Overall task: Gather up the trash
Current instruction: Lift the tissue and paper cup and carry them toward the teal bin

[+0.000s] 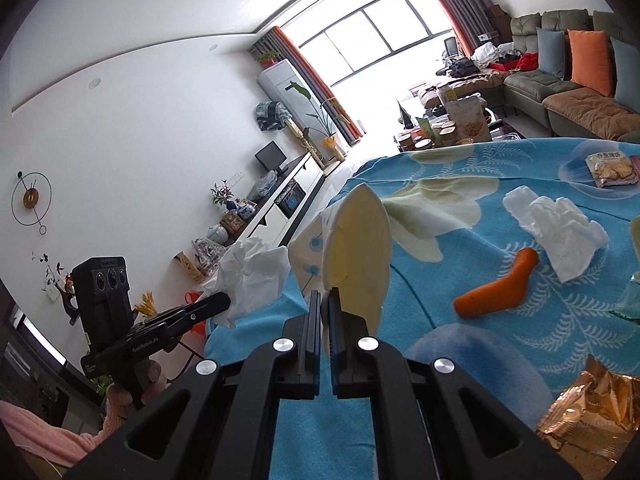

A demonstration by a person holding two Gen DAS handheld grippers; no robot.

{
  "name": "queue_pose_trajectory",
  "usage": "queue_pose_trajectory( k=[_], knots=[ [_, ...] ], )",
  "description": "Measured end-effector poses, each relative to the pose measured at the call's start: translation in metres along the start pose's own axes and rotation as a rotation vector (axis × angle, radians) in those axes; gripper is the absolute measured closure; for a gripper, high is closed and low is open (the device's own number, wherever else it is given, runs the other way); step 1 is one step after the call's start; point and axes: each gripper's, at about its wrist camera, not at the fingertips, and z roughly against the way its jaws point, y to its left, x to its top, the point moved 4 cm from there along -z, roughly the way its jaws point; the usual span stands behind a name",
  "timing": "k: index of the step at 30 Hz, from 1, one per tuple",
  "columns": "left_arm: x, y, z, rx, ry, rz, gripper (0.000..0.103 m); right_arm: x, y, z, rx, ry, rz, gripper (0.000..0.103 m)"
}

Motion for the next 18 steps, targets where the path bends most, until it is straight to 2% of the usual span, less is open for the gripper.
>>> queue_pose_trajectory(
  k=[18],
  knots=[
    [-0.013,0.045,0.041,0.073,-0.048,0.084,0.097,-0.007,0.045,-0.047,0.082,0.091,0.081,0.100]
  ],
)
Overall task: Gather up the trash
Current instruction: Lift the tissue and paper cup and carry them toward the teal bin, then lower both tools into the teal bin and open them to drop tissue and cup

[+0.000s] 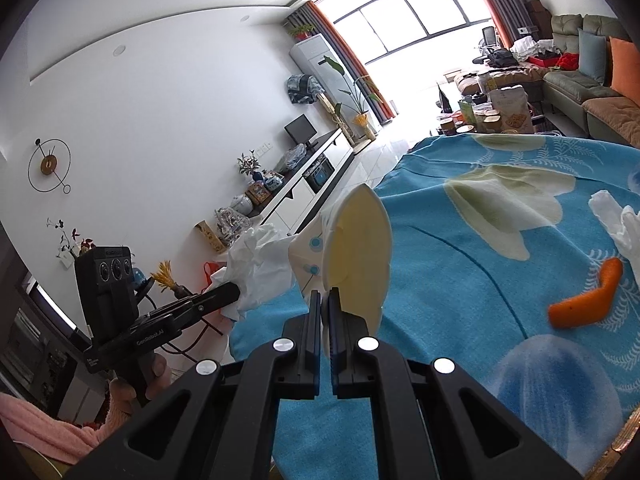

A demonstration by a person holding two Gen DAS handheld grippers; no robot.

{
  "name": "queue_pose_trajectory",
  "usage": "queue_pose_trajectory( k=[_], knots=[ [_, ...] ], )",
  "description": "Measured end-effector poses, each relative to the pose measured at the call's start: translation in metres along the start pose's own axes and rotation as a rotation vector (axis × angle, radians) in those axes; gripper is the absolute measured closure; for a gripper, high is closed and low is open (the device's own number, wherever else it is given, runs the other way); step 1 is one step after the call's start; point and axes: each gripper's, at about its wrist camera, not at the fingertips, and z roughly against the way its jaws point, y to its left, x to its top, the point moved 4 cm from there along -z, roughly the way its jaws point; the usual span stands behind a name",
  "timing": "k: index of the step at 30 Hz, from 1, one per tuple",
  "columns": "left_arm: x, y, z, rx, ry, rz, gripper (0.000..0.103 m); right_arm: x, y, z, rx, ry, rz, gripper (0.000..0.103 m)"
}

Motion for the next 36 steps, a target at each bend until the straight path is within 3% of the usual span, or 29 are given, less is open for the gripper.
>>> queue_pose_trajectory(
  k=[24,36],
  knots=[
    [0.002,0.080,0.041,0.162,-0.074,0.130,0.097,0.018,0.063,-0.081,0.105,0.126,0.116,0.100],
    [-0.006,0.116,0.042,0.228,-0.060,0.200,0.097,0.023,0.081,-0.116,0.111,0.183,0.140,0.100]
  ],
)
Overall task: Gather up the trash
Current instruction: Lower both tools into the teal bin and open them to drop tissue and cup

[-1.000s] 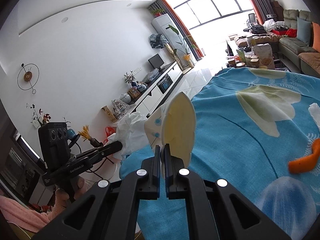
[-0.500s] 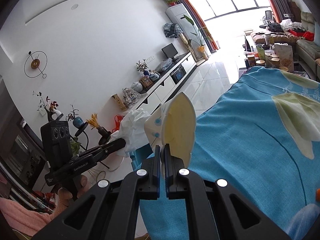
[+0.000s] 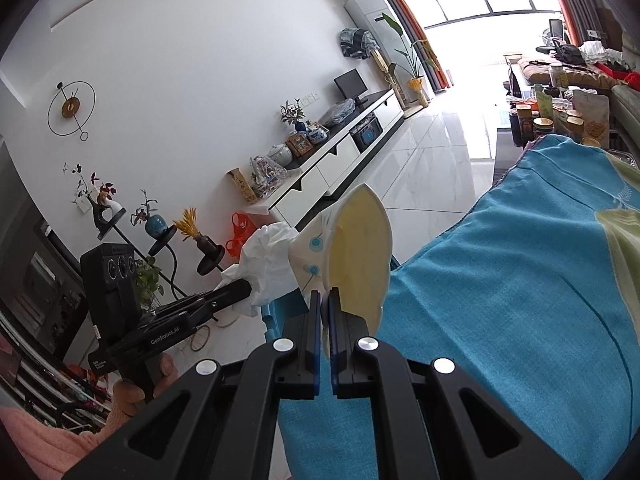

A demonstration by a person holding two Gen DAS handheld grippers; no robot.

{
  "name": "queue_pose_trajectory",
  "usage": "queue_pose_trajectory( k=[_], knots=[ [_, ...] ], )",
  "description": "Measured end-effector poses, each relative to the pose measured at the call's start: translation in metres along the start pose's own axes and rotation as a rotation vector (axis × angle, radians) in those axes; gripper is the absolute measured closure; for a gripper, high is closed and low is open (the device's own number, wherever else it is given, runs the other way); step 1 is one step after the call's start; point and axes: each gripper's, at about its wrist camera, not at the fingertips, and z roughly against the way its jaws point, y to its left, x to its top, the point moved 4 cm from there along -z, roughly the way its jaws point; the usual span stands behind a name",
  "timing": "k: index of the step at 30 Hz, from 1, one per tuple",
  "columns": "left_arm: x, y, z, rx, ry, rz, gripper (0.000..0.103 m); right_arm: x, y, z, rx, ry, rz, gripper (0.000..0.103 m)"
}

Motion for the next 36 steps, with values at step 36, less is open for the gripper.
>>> queue_pose_trajectory(
  k=[36],
  knots=[
    [-0.021,0.057,-0.077,0.118,0.123,0.081,0.096,0.012,0.021,-0.098,-0.061,0.172,0.038,0.099]
  ],
)
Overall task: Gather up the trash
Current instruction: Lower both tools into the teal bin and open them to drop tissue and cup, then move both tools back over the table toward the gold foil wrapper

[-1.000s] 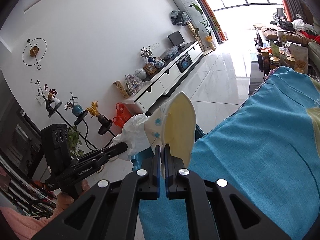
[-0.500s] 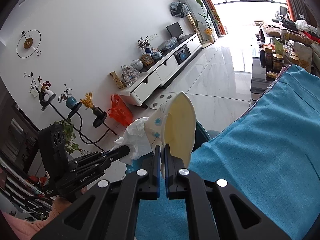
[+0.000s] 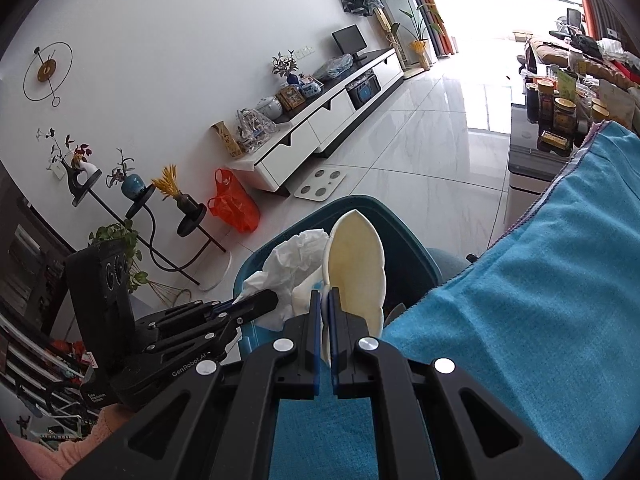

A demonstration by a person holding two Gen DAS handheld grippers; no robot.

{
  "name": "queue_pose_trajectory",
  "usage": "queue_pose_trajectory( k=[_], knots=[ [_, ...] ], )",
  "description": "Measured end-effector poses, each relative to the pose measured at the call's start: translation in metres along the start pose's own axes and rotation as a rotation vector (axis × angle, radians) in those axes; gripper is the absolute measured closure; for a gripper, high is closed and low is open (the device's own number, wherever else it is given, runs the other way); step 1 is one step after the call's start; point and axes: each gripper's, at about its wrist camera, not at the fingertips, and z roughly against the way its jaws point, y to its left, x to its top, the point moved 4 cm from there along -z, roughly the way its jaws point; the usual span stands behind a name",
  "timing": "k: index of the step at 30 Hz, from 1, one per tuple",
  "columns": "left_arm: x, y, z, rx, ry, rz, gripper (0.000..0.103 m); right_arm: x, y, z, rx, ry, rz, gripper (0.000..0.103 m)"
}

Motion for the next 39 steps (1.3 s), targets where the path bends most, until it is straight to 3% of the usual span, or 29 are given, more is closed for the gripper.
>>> queue_pose_trajectory(
  k=[3,7,12,19,26,28,39],
  knots=[
    [-0.001,0.001,-0.008,0.002,0.011,0.009,0.091,0.001,0.001,-0.004,-0.003,0.007,-0.003,0.096],
    [-0.003,0.003,-0.019,0.004,0.030,0.018,0.074,-0.001,-0.001,-0.005,-0.003,0.011,-0.016,0.095],
    [-0.008,0.005,-0.021,0.001,0.035,0.031,0.069,-0.008,-0.003,0.004,0.005,0.002,-0.024,0.095],
    [-0.002,-0.011,0.004,-0.044,-0.028,-0.007,0.059,-0.012,-0.008,0.039,0.009,-0.063,-0.025,0.088],
    [0.001,-0.062,0.041,-0.139,-0.112,-0.115,0.045,-0.029,-0.019,0.087,-0.011,-0.149,-0.033,0.082],
    [0.000,-0.083,0.047,-0.179,-0.124,-0.156,0.043,-0.036,-0.023,0.102,-0.028,-0.177,-0.042,0.077],
    [-0.034,-0.197,0.053,-0.376,-0.073,-0.353,0.039,-0.093,-0.080,0.184,-0.166,-0.296,-0.174,0.075]
  ],
)
